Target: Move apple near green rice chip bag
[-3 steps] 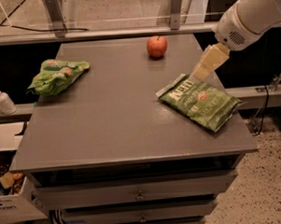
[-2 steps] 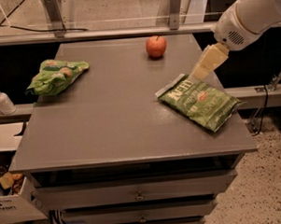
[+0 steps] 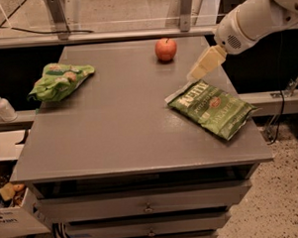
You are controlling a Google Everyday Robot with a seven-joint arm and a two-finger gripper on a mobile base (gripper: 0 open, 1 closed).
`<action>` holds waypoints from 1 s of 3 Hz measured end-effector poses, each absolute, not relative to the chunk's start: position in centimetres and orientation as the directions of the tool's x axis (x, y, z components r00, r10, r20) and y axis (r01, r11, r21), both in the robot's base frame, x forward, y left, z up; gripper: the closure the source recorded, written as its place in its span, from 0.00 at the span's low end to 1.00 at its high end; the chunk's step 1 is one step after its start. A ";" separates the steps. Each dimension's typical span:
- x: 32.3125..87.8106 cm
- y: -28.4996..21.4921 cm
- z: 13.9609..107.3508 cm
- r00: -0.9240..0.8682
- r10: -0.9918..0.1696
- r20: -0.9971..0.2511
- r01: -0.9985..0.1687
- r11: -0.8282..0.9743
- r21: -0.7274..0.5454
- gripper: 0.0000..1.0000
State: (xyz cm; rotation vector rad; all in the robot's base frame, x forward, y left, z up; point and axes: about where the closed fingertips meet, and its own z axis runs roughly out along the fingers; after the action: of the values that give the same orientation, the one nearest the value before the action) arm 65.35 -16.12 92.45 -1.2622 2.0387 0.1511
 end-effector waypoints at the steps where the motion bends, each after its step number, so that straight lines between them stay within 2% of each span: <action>1: 68.6 -15.2 91.2 -0.255 -0.682 -0.686 -0.808 0.540 -0.236 0.00; 3: 74.4 -12.0 89.7 -0.230 -0.589 -0.775 -0.795 0.573 -0.199 0.00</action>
Offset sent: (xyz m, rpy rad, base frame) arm 0.1018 0.0303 -0.0212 0.2135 -0.0841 -0.0347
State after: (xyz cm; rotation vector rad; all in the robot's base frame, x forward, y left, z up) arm 74.36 -12.03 89.72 -1.1138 1.9332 0.2982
